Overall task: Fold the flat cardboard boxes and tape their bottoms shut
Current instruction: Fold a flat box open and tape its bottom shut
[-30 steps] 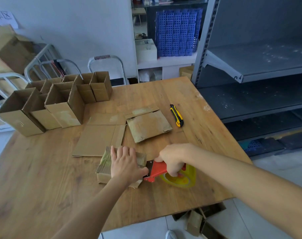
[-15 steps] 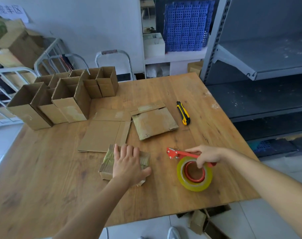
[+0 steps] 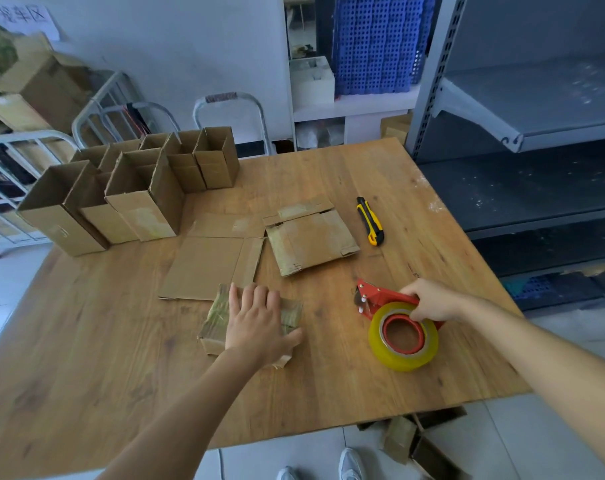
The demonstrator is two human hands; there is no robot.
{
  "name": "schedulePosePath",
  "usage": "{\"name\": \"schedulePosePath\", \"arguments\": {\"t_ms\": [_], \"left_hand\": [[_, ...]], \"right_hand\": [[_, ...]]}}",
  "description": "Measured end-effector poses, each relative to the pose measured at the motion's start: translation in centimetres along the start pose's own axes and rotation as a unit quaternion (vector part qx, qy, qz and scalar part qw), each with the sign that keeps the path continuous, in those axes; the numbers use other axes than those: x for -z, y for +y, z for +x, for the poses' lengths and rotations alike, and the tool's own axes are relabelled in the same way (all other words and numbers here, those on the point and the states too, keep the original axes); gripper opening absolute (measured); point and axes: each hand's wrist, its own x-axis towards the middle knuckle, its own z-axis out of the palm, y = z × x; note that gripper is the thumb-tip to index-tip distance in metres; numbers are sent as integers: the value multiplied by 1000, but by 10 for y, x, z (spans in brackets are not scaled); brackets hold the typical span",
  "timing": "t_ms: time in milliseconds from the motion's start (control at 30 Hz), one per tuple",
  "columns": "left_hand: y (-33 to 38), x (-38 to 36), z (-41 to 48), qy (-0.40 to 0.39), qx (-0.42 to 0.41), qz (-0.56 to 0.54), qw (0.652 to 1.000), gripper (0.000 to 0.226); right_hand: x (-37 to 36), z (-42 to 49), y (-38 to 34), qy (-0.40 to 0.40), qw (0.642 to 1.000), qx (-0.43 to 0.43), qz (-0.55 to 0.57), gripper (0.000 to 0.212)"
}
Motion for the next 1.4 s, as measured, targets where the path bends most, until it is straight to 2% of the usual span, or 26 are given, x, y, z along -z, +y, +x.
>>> {"name": "schedulePosePath", "arguments": {"t_ms": [67,133,167,233,300,367,433,500,567,633,733,867,967,1100,1167,1233,1400], "left_hand": [[-5,2,2,9,3,-90,996,79],[-16,7,5,30,9,-221,975,52],[-21,8,6,36,5,-253,967,43],[-27,8,5,33,-5,-241,970,51],[-29,8,2,33,27,-205,978,66],[-31,6,0,38,93,-160,982,85],[-34,3,-2,43,161,-152,974,103],[-37,4,-3,38,217,-176,959,111],[-46,8,-6,2,258,-200,945,97],[-66,5,-8,-3,285,-276,918,69],[-85,-5,-20,-10,282,-400,872,47],[-84,-9,-28,0,262,-458,850,36],[-95,-19,-27,-21,264,-514,816,26],[-108,-37,-28,-67,268,-598,752,45],[-111,-42,-27,-95,274,-630,720,39],[-110,-45,-24,-103,277,-635,714,36],[-98,-38,-23,-70,315,-577,750,32]], "right_hand": [[-1,-7,-11,36,998,-20,-51,32],[-8,-15,-33,156,987,-24,-31,50],[-12,-21,-50,220,975,-9,18,49],[-26,-31,-87,286,952,37,102,40],[-47,-39,-124,280,946,71,144,37],[-72,-47,-158,259,947,79,174,38],[-98,-51,-182,243,945,61,212,41],[-117,-52,-197,231,940,44,248,33],[-124,-47,-203,217,932,27,288,19],[-123,-39,-204,206,923,-1,325,32],[-113,-27,-211,179,934,-22,308,42],[-106,-14,-224,177,967,-25,182,44],[-103,-8,-219,168,965,-30,201,45],[-105,-3,-214,201,955,-38,217,57],[-107,-1,-215,206,952,-48,220,57],[-110,2,-216,208,949,-64,228,56],[-114,5,-221,215,950,-88,210,50]]}}
